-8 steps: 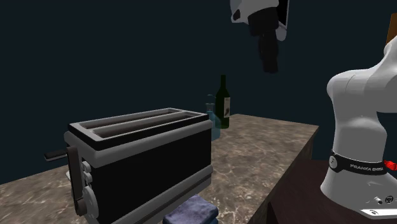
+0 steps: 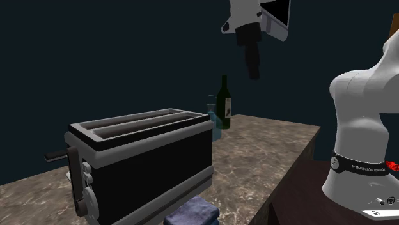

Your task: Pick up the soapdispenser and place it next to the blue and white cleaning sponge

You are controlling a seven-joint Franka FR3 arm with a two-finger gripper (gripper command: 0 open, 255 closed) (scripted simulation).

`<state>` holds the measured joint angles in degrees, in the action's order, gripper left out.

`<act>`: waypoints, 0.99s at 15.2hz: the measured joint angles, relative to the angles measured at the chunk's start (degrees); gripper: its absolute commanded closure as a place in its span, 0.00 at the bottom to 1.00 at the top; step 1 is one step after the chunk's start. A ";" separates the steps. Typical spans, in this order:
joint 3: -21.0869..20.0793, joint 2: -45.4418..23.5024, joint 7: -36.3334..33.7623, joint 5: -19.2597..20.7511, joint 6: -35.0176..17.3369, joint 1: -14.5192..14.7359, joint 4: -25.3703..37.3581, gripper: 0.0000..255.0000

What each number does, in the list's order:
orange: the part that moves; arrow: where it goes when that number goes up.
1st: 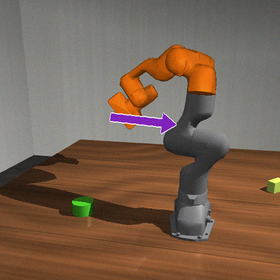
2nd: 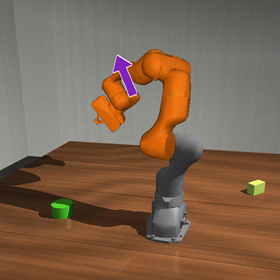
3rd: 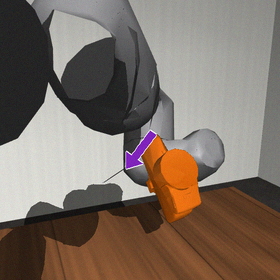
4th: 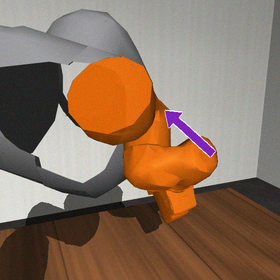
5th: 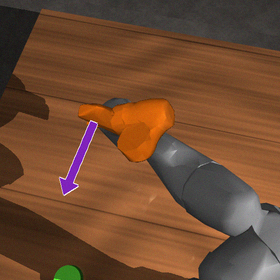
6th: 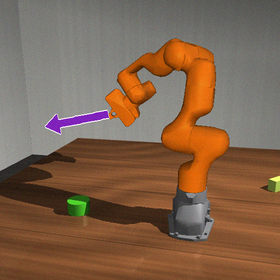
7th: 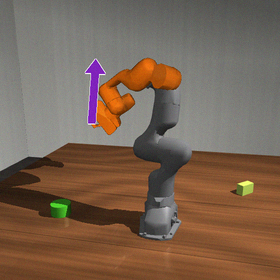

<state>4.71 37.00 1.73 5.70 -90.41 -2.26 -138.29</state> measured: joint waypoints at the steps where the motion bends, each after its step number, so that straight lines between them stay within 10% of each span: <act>1: 1.09 -1.21 1.39 0.64 -0.92 -0.33 0.72 0.00; 15: 15.83 -23.67 22.21 1.75 -15.42 -3.28 14.23 0.00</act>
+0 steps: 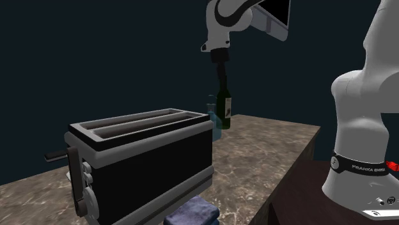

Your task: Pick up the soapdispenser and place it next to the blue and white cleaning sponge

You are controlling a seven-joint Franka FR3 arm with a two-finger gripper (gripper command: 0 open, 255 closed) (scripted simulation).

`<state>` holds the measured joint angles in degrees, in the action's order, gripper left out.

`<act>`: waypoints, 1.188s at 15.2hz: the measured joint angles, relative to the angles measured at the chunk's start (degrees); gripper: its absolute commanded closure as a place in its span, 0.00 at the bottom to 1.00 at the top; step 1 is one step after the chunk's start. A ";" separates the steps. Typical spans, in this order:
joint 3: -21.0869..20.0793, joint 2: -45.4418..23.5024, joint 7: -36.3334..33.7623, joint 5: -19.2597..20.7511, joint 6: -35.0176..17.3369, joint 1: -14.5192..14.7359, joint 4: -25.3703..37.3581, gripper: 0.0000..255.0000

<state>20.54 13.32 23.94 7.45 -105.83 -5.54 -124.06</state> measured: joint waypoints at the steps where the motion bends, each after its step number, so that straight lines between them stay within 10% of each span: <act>1: 0.73 -2.21 1.41 -0.82 -0.83 -0.01 1.61 0.00; 7: 4.80 -14.67 11.46 -6.70 -3.68 -1.83 11.91 0.00; 18: 5.04 -17.31 12.98 -8.11 -9.29 -2.25 8.89 0.00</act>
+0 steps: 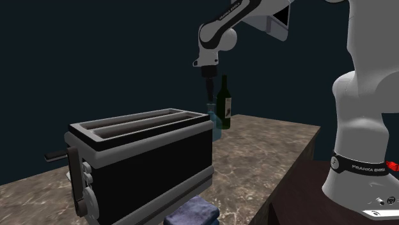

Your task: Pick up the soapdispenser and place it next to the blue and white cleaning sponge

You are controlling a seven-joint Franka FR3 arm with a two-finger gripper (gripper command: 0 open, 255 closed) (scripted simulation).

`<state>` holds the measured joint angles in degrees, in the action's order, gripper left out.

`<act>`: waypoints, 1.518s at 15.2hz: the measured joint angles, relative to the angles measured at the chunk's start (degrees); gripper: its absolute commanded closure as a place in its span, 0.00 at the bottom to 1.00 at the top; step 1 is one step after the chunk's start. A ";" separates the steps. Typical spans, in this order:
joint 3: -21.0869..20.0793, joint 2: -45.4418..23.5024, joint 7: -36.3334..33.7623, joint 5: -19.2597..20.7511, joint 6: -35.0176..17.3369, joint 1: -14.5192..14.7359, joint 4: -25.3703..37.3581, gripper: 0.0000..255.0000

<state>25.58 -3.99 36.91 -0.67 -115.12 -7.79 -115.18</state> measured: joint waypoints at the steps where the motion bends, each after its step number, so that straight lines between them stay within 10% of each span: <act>1: 0.00 -0.02 0.01 -0.01 -0.04 0.00 -0.01 0.00; 3: 0.00 -0.03 0.01 -0.02 -0.06 0.00 -0.02 0.00; 4: 0.00 -0.03 0.01 -0.02 -0.06 0.00 -0.02 1.00; 23: -0.06 1.79 -0.58 0.82 5.81 0.19 4.20 1.00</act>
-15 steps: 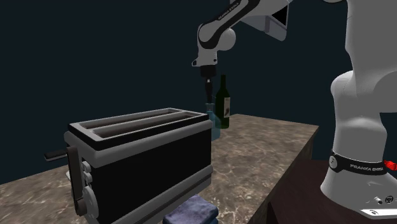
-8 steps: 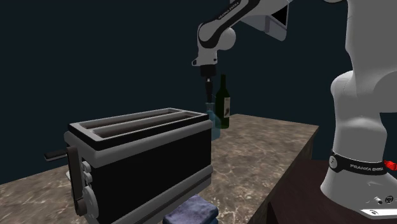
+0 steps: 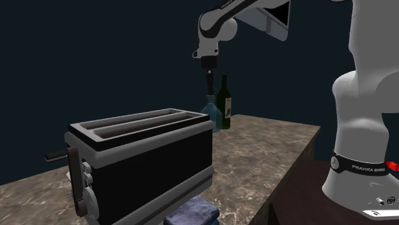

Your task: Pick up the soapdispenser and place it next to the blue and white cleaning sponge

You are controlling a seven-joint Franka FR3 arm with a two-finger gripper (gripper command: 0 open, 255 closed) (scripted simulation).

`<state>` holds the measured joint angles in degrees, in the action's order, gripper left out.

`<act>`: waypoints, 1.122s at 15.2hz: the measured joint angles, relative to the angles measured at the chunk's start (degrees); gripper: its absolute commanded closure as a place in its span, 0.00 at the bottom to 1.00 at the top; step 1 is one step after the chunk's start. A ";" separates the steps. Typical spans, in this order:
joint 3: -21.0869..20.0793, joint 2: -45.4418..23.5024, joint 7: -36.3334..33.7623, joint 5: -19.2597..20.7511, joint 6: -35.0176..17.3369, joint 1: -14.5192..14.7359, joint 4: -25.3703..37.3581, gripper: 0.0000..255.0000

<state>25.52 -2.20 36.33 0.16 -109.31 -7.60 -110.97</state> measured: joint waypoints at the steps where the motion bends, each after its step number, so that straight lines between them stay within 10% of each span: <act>1: 0.00 0.26 -0.04 0.12 0.75 0.01 0.51 1.00; 17: -0.08 1.62 -0.29 0.69 12.96 0.13 11.49 1.00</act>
<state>25.45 -0.58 36.04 0.85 -96.35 -7.47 -99.48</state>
